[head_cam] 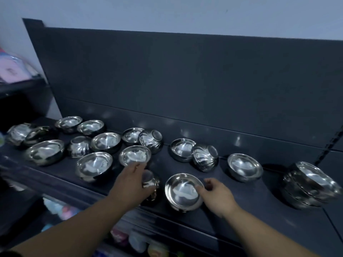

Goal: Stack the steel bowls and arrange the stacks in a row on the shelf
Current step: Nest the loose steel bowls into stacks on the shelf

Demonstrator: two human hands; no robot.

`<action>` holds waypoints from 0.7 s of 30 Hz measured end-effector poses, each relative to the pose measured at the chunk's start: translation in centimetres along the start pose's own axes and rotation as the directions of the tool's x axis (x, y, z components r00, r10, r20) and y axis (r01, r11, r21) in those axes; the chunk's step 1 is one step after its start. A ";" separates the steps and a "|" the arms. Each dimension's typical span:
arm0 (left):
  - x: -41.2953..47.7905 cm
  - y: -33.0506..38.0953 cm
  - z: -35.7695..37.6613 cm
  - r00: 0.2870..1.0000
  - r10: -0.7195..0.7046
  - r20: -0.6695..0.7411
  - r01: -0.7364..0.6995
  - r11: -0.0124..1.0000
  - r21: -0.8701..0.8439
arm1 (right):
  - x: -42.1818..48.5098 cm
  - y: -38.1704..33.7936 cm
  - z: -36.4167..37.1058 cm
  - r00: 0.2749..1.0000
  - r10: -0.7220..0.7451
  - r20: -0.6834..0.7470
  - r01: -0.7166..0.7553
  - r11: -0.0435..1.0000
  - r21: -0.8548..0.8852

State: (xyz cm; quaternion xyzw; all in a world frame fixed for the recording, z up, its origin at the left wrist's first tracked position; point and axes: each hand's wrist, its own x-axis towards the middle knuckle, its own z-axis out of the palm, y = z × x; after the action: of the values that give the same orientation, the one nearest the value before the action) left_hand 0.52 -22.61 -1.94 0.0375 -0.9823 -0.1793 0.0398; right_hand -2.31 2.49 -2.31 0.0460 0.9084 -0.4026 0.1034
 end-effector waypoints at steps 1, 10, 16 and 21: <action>0.3 -0.6 0.3 0.999 0.009 0.046 -0.008 1.000 -0.012 | 0.1 -0.3 0.4 1.000 0.023 0.003 -0.023 1.000 0.004; 1.4 0.1 2.0 0.952 0.197 0.235 -0.183 0.980 -0.080 | 0.1 1.4 0.5 0.963 0.225 -0.148 -0.210 0.971 0.113; 2.2 1.3 3.4 0.927 0.204 0.314 -0.181 0.978 -0.102 | -0.7 2.8 -1.9 0.934 0.297 -0.197 -0.245 0.937 0.248; 2.9 2.8 4.7 0.941 0.213 0.263 -0.195 0.976 -0.093 | -1.6 4.8 -3.6 0.928 0.301 -0.219 -0.251 0.940 0.229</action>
State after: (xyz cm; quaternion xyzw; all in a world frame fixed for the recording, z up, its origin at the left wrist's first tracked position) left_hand -2.97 -18.58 -5.12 -0.0905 -0.9706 -0.2097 -0.0757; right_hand -0.52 8.40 -3.04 0.2345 0.8540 -0.4629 0.0383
